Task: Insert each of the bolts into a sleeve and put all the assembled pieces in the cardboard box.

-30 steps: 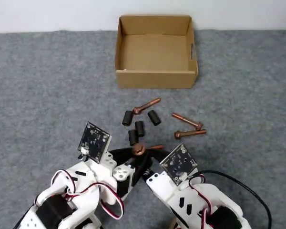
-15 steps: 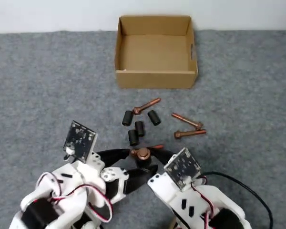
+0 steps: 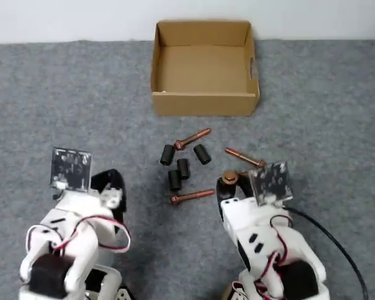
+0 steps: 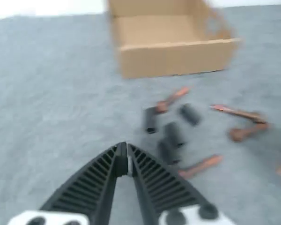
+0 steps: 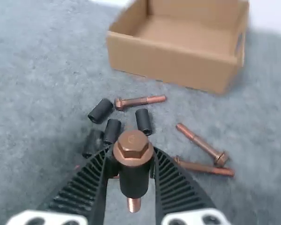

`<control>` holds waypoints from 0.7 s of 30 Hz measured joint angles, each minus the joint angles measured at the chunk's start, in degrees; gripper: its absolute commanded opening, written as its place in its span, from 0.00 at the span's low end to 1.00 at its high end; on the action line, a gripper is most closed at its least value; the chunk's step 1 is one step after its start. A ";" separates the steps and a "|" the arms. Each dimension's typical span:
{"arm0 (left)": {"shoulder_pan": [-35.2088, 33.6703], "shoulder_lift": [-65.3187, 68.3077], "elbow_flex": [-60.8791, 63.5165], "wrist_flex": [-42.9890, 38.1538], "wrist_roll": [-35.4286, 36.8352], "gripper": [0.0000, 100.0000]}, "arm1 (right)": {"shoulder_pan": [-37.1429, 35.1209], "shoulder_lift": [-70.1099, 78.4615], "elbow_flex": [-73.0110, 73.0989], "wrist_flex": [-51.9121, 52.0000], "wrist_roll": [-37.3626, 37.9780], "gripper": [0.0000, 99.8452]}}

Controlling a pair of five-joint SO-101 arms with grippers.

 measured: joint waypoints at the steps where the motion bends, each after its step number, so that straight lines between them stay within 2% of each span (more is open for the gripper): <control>1: -2.11 0.00 2.46 -1.58 -0.09 0.00 | 0.09 2.90 -2.02 0.00 -1.49 0.01; 6: -8.18 0.53 12.40 -10.64 -0.26 0.00 | 2.99 20.31 -13.63 -1.58 -6.59 0.01; 21: -8.70 0.35 36.84 -33.58 -0.53 0.00 | 4.75 68.13 -39.65 -29.36 -7.21 0.01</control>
